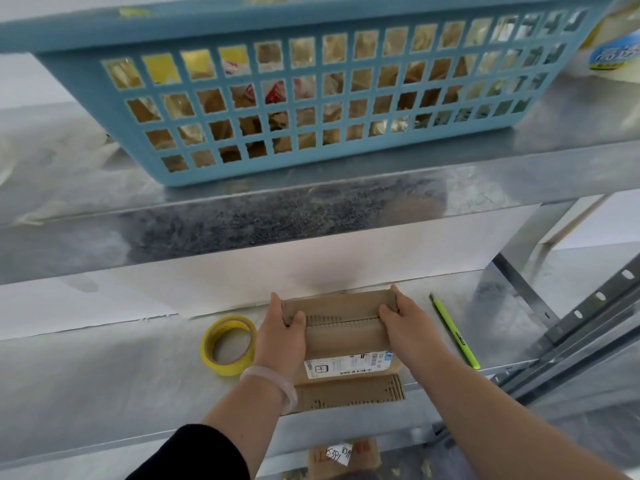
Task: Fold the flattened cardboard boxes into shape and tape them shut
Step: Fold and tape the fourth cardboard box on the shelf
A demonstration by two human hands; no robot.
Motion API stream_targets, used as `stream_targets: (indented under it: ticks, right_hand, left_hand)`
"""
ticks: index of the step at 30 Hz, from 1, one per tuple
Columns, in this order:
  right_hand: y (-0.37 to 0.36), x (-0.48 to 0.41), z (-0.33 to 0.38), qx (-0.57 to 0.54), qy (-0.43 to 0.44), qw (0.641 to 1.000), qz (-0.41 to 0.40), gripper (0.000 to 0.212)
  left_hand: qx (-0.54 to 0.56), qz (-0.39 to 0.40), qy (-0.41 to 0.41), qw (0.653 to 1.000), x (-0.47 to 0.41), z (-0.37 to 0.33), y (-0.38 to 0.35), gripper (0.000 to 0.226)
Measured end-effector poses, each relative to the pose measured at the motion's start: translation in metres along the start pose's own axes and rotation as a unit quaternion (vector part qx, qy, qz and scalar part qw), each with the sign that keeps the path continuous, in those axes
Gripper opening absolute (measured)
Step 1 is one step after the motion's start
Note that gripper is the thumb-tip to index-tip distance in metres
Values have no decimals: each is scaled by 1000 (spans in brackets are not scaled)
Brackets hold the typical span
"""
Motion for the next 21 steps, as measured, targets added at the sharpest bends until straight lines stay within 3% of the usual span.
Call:
stream_targets:
  ticks: [4,8,12,18,21]
  right_hand:
    - [3,4,-5,-81,-24,996,-1,51]
    - [1,-1,-14,-48,-58,997,6,59]
    - [-2,-7,-16,-46,-50,998,17,50]
    - [0,-10,-29,-154,-129,979,45,55]
    - [-4,-10,-25,-159,-146,972,93,58]
  left_hand:
    - [80,11,10,997,0,4,0,57]
    - [141,36,55,988,5,10,-3,50]
    - [154,63,88,982,-11,37,-16,89]
    - [248,100,129,955,-6,38,-15,59]
    - [243,122,124,954,-2,29,-15,63]
Point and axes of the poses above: each hand's wrist, its own x-axis away from the middle knuckle, its own y-axis out of the back of the hand, z = x × y, the point moved 7 cm from there along -x, towards the middle knuckle, and after that the axes turned 15 degrees about -x, right-handed, at the moved point
